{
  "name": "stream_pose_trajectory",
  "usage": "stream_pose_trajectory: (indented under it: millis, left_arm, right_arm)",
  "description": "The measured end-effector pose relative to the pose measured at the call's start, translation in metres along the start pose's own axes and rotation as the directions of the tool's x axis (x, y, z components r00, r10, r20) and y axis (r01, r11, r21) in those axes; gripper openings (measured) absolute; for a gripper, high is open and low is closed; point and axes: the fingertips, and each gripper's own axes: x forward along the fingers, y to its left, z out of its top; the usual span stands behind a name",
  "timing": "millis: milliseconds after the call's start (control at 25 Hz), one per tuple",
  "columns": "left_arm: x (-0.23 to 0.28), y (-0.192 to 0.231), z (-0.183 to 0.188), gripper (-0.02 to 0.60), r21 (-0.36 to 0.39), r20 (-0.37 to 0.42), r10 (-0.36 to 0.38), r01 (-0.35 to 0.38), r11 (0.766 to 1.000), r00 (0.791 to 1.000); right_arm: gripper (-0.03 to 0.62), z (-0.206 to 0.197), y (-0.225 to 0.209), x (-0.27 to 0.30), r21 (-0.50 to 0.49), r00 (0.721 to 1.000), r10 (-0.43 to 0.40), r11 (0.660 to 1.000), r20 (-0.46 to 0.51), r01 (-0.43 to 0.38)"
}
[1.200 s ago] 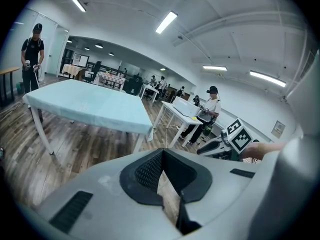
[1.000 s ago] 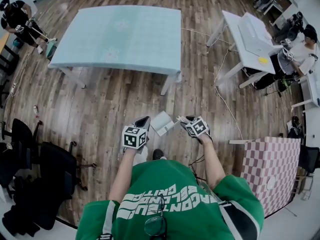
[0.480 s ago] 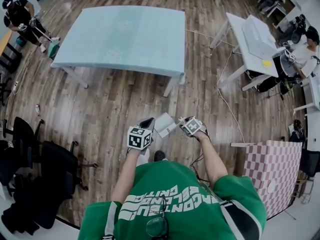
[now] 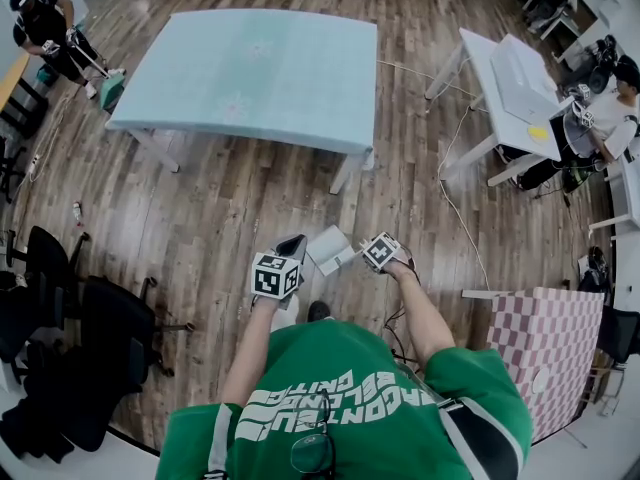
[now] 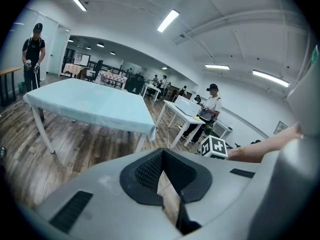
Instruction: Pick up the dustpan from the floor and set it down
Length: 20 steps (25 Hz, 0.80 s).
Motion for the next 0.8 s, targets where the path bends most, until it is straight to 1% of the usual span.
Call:
stream_pose_trajectory:
  millis: [80,120,200,240,360,400,480,560,640,800]
  left_arm:
    - [-0.001,0.002,0.0,0.003,-0.001,0.0,0.005,-0.005,1.0,1.0]
    - [-0.001,0.002,0.0,0.003,-0.002,0.0,0.007,-0.007,1.0,1.0]
    - [-0.002,0.002,-0.001,0.003,-0.003,-0.004,0.011,-0.011,1.0,1.0]
    - [-0.002,0.002,-0.002,0.003,-0.002,-0.006,0.013,-0.013,1.0,1.0]
    - [-0.002,0.008,-0.006,0.003,-0.001,-0.016,0.027,-0.027,1.0,1.0]
    - [-0.001,0.011,-0.007,0.003,-0.003,-0.018,0.032,-0.032,0.999,0.999]
    - [0.0,0.015,-0.006,0.003,-0.002,-0.021,0.039,-0.039,0.999,0.999]
    - [0.001,0.015,-0.003,0.003,0.004,-0.021,0.04,-0.04,0.999,0.999]
    - [0.001,0.015,0.0,0.003,0.007,-0.021,0.041,-0.041,0.999,0.999]
    - [0.002,0.014,-0.003,0.003,0.011,-0.029,0.044,-0.044,0.999,0.999]
  right_arm:
    - [0.21,-0.002,-0.01,0.007,-0.012,0.999,-0.034,0.999,-0.027,0.033]
    - [0.21,-0.006,-0.017,0.008,-0.021,0.997,-0.066,0.998,-0.05,0.065]
    - [0.21,-0.016,-0.035,0.011,-0.038,0.984,-0.141,0.99,-0.105,0.138]
    - [0.21,-0.018,-0.039,0.015,-0.042,0.982,-0.152,0.988,-0.116,0.148]
    - [0.209,-0.017,-0.031,0.033,-0.027,0.988,-0.1,0.995,-0.118,0.097]
    - [0.209,-0.016,-0.031,0.038,-0.026,0.988,-0.098,0.995,-0.119,0.096]
    - [0.204,-0.012,-0.036,0.045,-0.035,0.986,-0.121,0.992,-0.118,0.118]
    - [0.18,-0.013,-0.04,0.048,-0.029,0.982,-0.136,0.991,-0.134,0.133]
    - [0.149,-0.015,-0.04,0.053,-0.014,0.981,-0.131,0.991,-0.146,0.131]
    - [0.132,-0.01,-0.044,0.056,0.014,0.982,-0.13,0.991,-0.135,0.133]
